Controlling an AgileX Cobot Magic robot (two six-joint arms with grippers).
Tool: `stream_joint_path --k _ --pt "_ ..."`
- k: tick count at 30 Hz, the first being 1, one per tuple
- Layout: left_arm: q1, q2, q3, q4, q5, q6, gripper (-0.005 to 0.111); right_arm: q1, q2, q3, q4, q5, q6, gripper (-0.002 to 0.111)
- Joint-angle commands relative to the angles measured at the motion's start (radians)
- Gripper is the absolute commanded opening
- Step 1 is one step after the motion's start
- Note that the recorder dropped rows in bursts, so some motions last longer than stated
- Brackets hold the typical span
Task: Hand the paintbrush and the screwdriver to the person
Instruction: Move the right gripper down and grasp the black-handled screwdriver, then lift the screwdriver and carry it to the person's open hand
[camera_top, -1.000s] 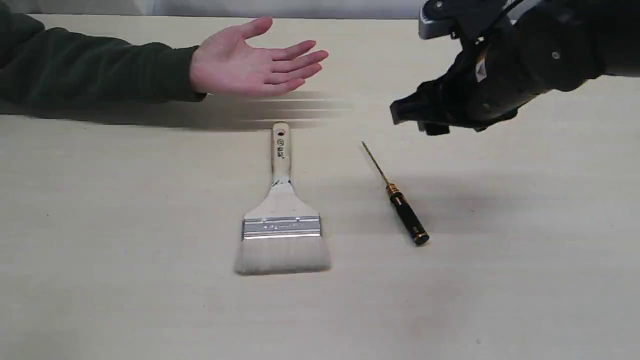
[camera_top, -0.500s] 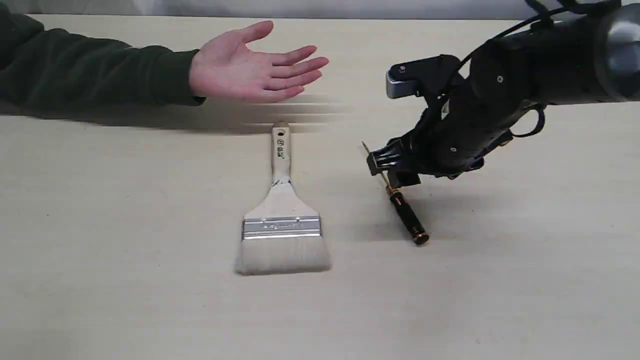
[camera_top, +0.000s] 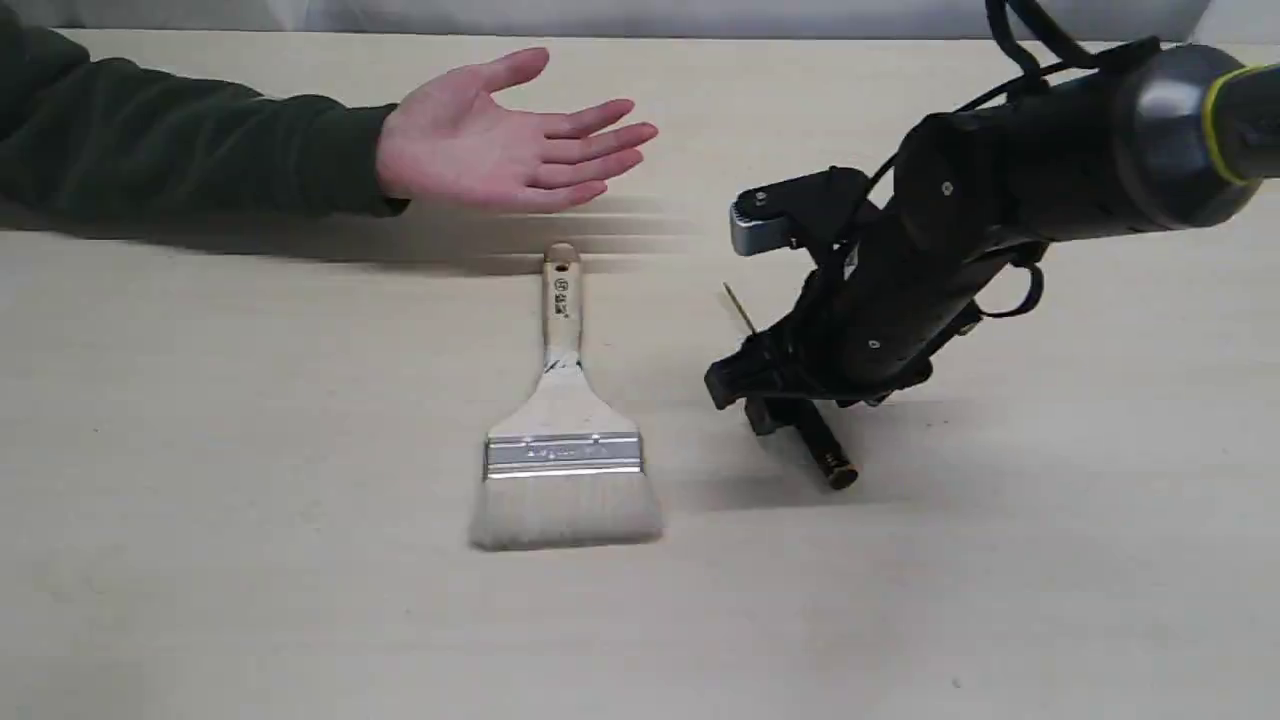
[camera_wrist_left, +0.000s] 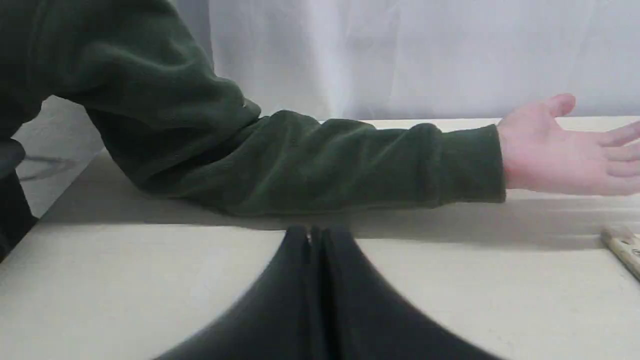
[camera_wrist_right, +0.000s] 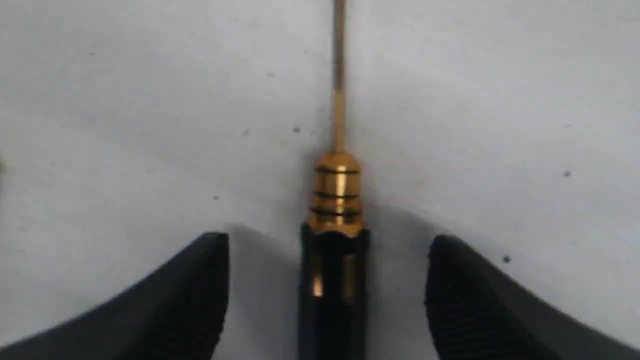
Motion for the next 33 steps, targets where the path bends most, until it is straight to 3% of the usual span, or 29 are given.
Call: stream_joint_path --k 1,10,17,24,33 --pt "-0.008 -0.002 0.002 -0.004 -0.005 -0.002 0.0 0.032 0.008 -0.007 0.005 0.0 -0.01 0.06" --pt "-0.008 -0.002 0.002 -0.004 -0.005 -0.002 0.0 0.04 0.045 -0.007 -0.027 0.026 0.044 0.058" --pt "-0.008 -0.002 0.002 -0.001 -0.007 -0.002 0.0 0.04 0.045 -0.007 -0.086 0.059 0.05 0.027" --pt "-0.008 -0.002 0.002 -0.001 -0.007 -0.002 0.0 0.04 0.045 -0.007 -0.135 0.064 0.05 0.004" --pt "-0.008 -0.002 0.002 -0.001 -0.007 -0.002 0.0 0.04 -0.019 -0.005 -0.119 0.011 0.05 0.004"
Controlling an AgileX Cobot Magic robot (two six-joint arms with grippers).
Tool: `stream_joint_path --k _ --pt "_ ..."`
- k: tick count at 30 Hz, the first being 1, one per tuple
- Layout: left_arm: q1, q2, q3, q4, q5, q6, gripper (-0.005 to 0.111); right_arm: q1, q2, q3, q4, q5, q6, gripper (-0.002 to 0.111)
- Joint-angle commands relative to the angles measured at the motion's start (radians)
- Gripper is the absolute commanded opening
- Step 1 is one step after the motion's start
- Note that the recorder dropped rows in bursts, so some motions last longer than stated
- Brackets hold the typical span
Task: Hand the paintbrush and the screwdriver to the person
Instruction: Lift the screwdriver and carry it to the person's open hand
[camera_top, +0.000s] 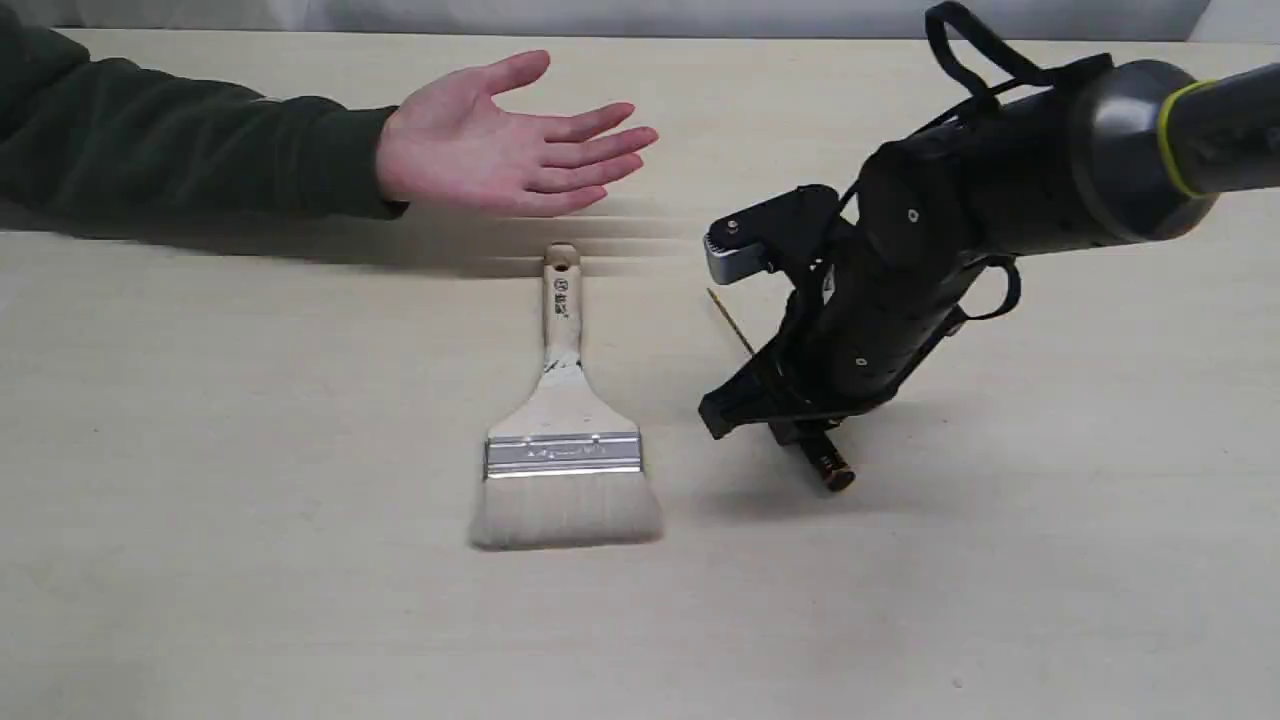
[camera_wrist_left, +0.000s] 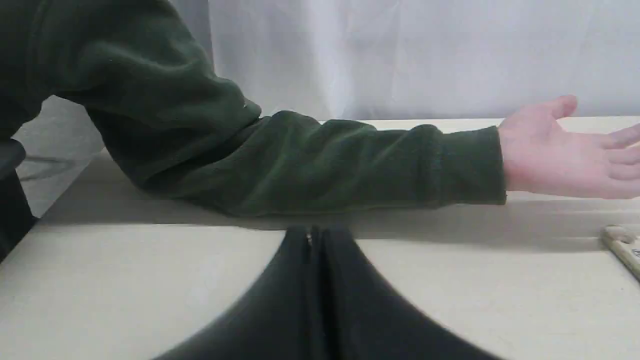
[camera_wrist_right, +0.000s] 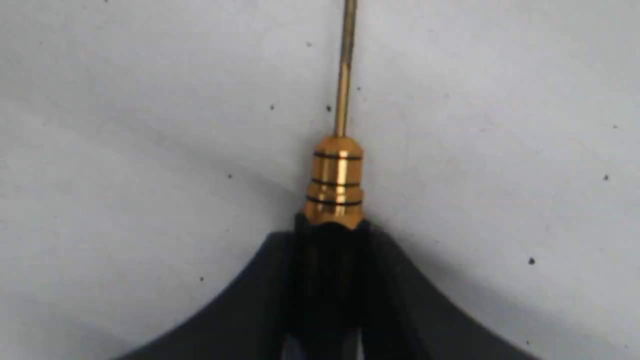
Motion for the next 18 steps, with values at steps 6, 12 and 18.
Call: stream_joint_path --k 6,12,18 --pt "-0.008 -0.002 0.002 -0.001 -0.007 -0.002 0.0 0.0 -0.153 0.03 -0.008 -0.027 0.004 0.004" --pt "-0.008 -0.002 0.002 -0.003 -0.003 -0.002 0.0 0.002 -0.285 0.068 0.024 -0.06 -0.005 0.004" --pt "-0.008 -0.002 0.002 -0.003 -0.006 -0.002 0.0 0.002 -0.349 0.037 0.121 -0.091 -0.078 0.004"
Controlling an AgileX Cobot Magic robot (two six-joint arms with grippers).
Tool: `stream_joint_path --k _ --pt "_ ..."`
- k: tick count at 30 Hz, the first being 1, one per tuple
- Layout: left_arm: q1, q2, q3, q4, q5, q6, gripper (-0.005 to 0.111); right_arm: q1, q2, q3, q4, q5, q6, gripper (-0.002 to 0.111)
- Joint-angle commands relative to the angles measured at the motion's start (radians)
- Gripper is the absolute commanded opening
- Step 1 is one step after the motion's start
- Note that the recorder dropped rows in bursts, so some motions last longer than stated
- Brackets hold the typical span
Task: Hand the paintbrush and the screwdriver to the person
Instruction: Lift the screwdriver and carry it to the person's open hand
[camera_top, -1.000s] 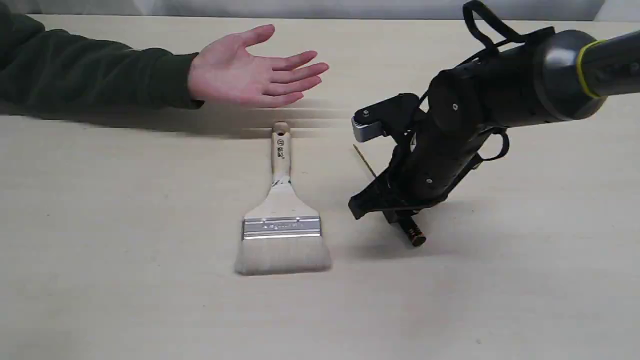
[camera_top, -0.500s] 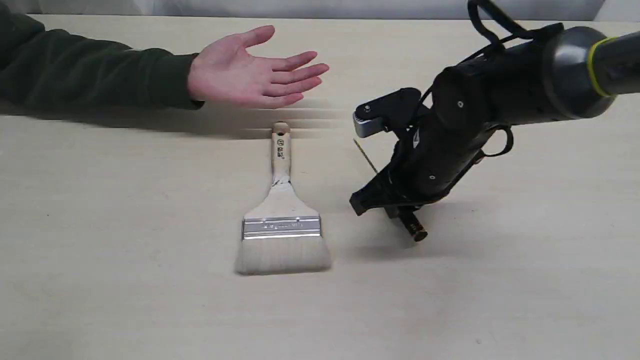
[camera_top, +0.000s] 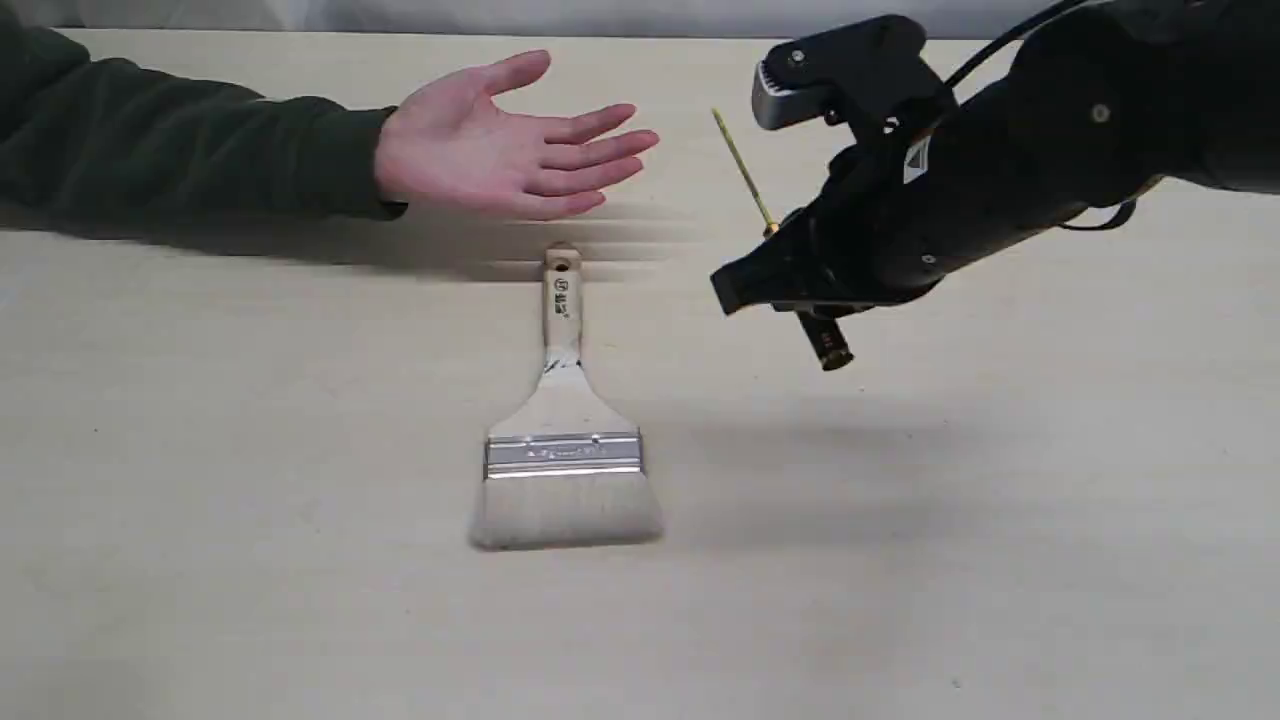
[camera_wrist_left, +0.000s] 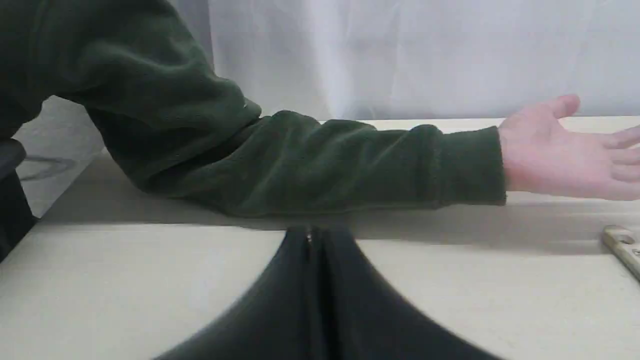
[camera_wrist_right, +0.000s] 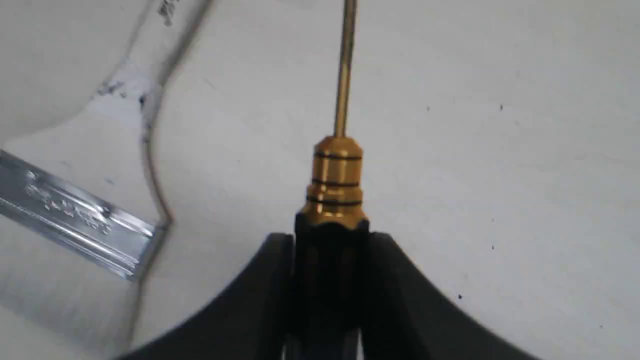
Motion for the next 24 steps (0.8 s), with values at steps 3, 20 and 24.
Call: stream_joint_path --k 3,20,24 --pt "-0.008 -0.002 0.002 -0.003 -0.006 -0.002 0.0 0.0 -0.024 -0.065 0.049 -0.023 -0.051 0.004" --pt "-0.008 -0.002 0.002 -0.003 -0.006 -0.002 0.0 0.0 0.196 -0.455 0.049 0.094 -0.051 0.004" --pt "-0.008 -0.002 0.002 -0.003 -0.008 -0.002 0.0 0.0 0.27 -0.548 0.08 0.126 -0.051 0.004"
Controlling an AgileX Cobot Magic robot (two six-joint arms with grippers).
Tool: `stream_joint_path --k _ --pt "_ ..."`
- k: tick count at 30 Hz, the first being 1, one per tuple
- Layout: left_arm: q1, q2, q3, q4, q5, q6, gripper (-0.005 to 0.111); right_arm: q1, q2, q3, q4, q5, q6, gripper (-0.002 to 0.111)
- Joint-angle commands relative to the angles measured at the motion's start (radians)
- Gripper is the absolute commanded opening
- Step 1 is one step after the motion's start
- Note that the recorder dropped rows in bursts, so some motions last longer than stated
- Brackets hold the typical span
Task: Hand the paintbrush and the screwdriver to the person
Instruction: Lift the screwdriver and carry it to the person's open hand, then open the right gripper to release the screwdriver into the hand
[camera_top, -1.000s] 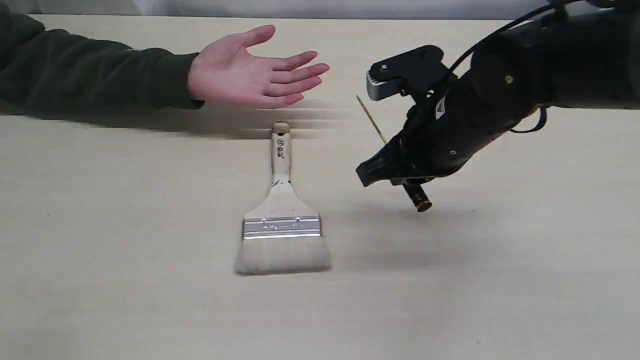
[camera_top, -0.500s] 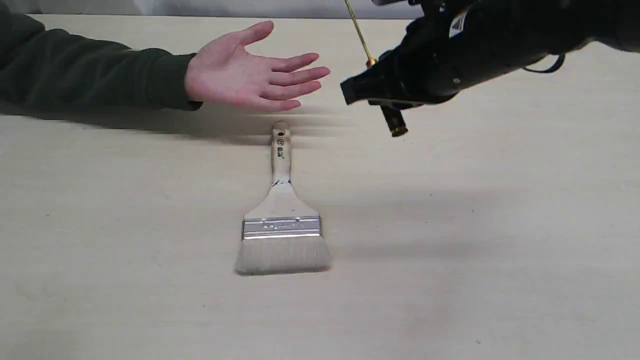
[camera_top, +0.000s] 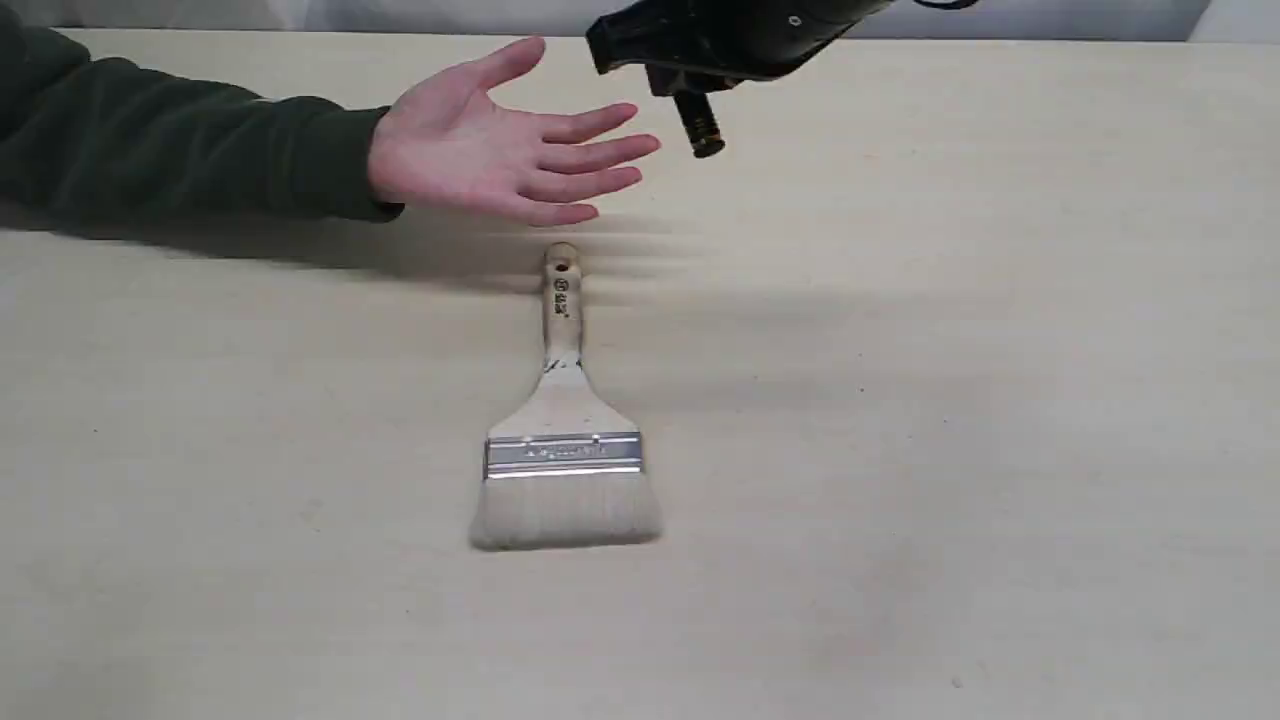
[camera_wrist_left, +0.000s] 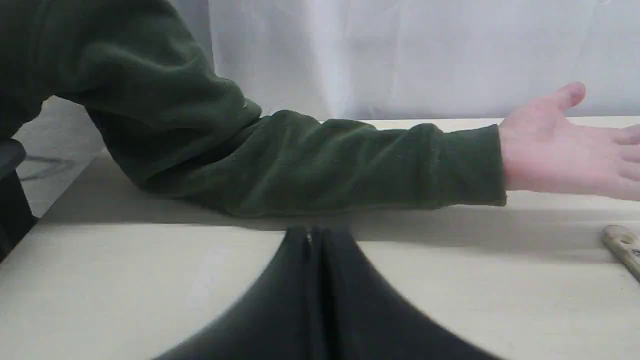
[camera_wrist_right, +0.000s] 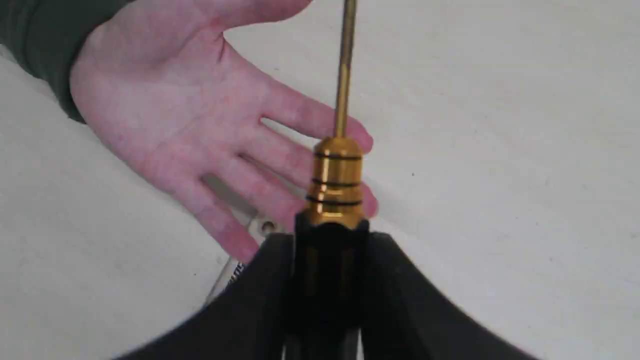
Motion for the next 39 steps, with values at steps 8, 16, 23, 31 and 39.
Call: stream_joint_path --k 8,16,23,31,39 --pt "-0.008 -0.002 0.002 -0.001 -0.006 -0.002 0.0 0.065 0.188 -0.231 0.024 0.023 -0.01 0.004" --pt "-0.008 -0.002 0.002 -0.001 -0.006 -0.002 0.0 0.082 0.344 -0.378 0.031 0.072 0.025 0.004" --pt "-0.008 -0.002 0.002 -0.001 -0.006 -0.002 0.0 0.082 0.401 -0.409 0.027 0.084 0.032 0.005" --pt "-0.008 -0.002 0.002 -0.003 -0.006 -0.002 0.0 0.079 0.384 -0.409 0.029 0.09 0.032 0.042" --pt "-0.008 -0.002 0.002 -0.003 -0.006 -0.002 0.0 0.079 0.296 -0.408 0.006 0.14 0.032 0.055"
